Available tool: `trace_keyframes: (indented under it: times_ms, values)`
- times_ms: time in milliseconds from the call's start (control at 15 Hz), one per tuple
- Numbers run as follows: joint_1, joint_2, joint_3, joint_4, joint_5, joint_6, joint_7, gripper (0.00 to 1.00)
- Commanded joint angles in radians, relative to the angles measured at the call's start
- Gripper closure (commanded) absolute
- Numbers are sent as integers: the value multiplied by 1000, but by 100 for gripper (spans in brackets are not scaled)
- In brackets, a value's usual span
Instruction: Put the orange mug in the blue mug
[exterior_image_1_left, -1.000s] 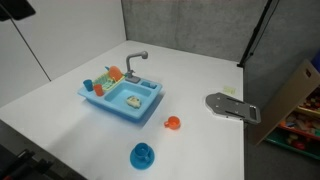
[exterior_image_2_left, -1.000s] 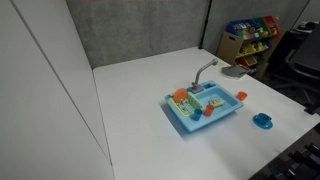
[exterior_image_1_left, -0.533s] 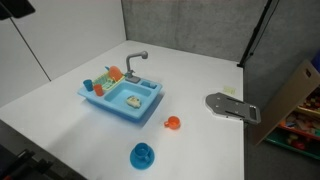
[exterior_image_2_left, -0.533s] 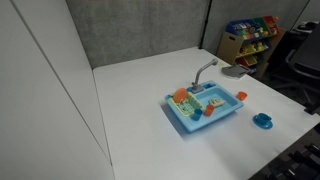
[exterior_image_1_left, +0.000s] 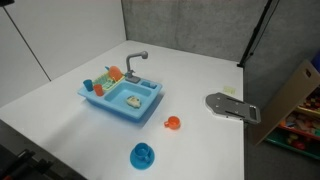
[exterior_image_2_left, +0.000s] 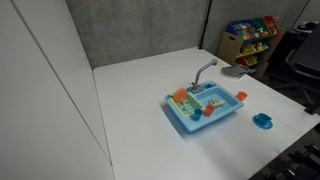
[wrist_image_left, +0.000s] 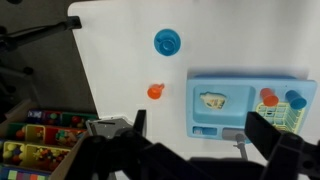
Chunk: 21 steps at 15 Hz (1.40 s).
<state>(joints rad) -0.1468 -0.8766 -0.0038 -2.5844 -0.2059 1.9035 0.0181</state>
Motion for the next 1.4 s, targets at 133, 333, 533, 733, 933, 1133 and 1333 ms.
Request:
trace_keyframes:
  times_ms: [133, 333, 533, 733, 933, 1133, 1333]
  values:
    - [38, 158, 40, 140, 10, -62, 53, 0]
    - [62, 241, 42, 198, 28, -79, 51, 0]
    - [87, 327, 29, 244, 60, -80, 36, 0]
    - [93, 414, 20, 283, 86, -72, 39, 0]
    - [84, 494, 9, 310, 101, -60, 56, 0]
    - [73, 571, -9, 326, 110, -50, 82, 0]
    - [56, 648, -28, 338, 110, -20, 132, 0]
